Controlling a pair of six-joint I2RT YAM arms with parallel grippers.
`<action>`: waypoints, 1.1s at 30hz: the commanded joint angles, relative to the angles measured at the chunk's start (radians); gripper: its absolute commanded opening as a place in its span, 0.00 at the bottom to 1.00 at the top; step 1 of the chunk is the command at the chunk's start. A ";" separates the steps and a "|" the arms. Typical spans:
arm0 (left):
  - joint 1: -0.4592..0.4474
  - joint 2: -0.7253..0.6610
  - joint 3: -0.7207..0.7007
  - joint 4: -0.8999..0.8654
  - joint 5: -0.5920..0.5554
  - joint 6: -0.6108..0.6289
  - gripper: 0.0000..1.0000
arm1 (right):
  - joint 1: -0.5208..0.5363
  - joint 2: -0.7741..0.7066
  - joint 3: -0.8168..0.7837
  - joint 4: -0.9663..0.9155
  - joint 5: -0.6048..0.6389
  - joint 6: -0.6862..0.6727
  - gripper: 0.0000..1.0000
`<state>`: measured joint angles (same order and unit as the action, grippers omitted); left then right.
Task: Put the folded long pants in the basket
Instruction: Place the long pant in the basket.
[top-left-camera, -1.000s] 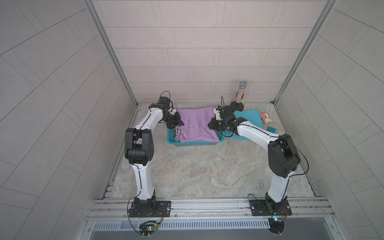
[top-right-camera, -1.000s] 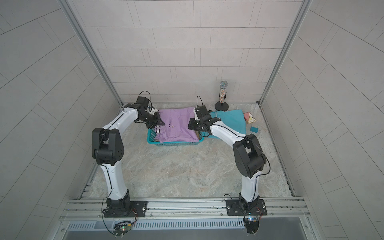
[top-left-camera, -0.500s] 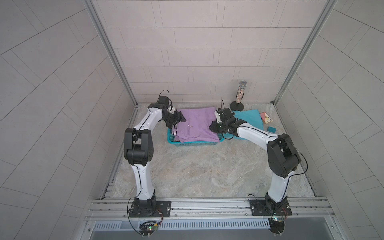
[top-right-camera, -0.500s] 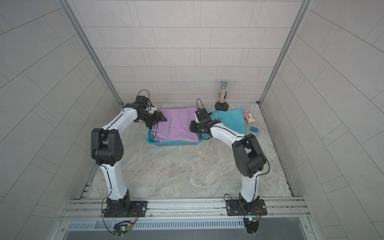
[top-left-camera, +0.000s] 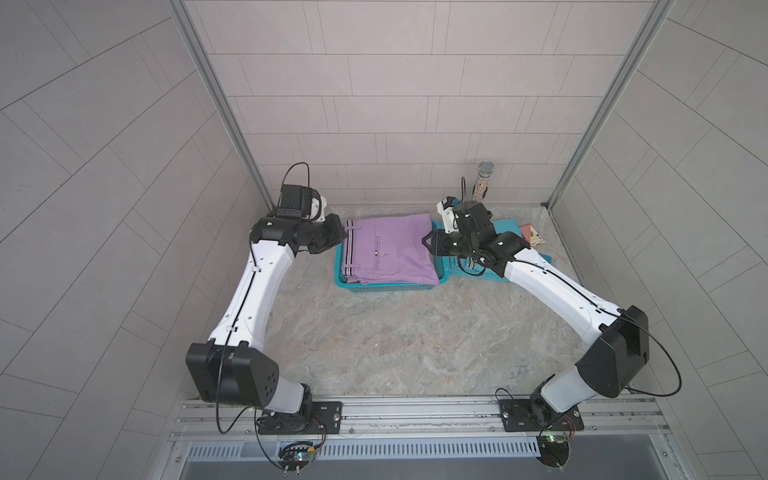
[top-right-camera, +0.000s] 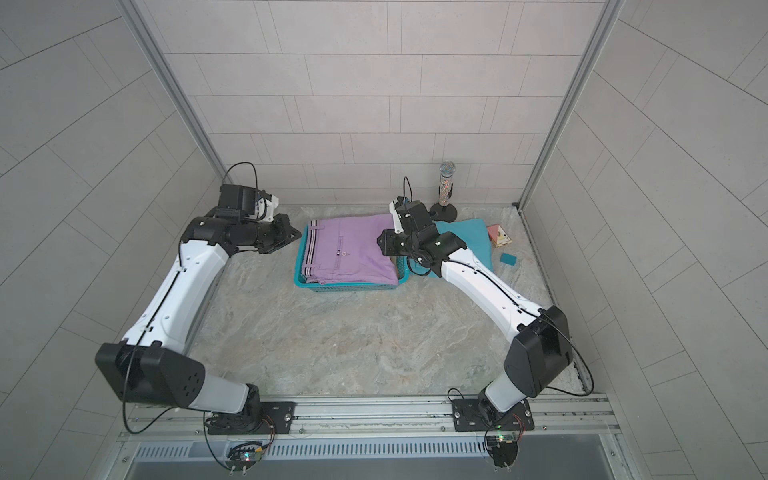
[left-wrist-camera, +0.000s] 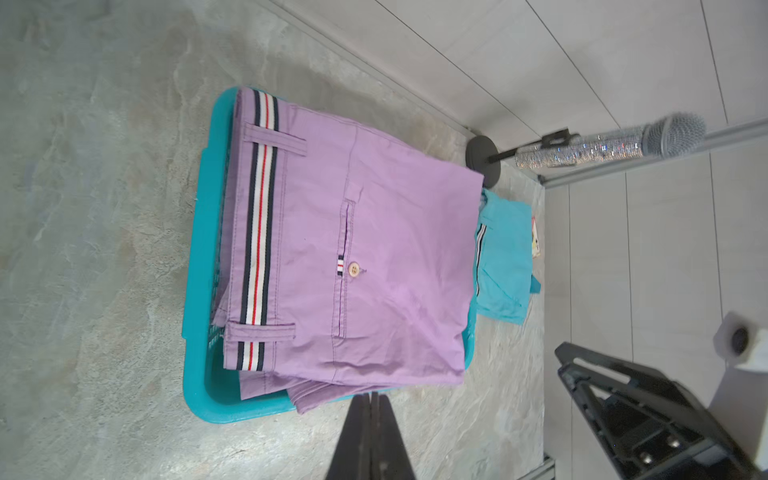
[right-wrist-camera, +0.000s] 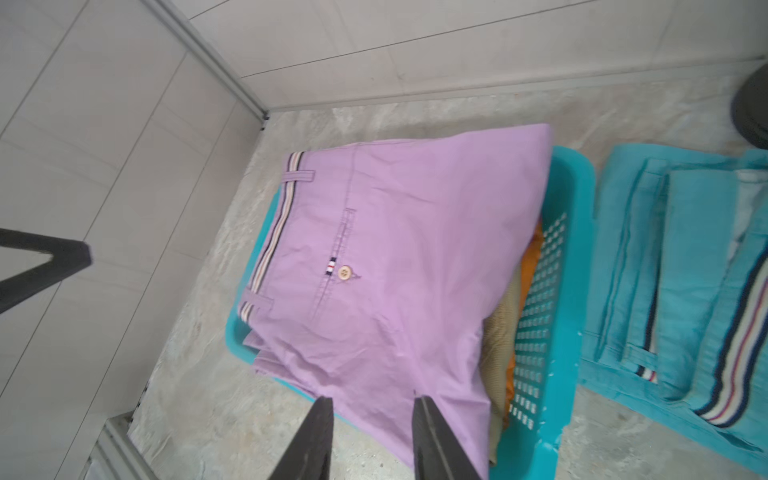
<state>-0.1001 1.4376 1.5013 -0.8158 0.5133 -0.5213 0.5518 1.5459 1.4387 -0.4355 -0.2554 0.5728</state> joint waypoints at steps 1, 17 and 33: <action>-0.039 0.028 -0.100 0.092 0.058 -0.057 0.00 | 0.027 0.028 -0.059 -0.063 -0.040 0.028 0.31; -0.053 0.403 -0.366 0.486 0.181 -0.128 0.00 | -0.080 0.455 -0.035 -0.062 -0.072 0.000 0.17; -0.023 0.114 -0.190 0.340 0.113 -0.141 0.00 | -0.040 0.205 0.020 -0.094 0.052 -0.051 0.22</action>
<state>-0.1299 1.6123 1.2209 -0.4416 0.6495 -0.6548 0.5030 1.8381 1.4017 -0.4515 -0.2806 0.5446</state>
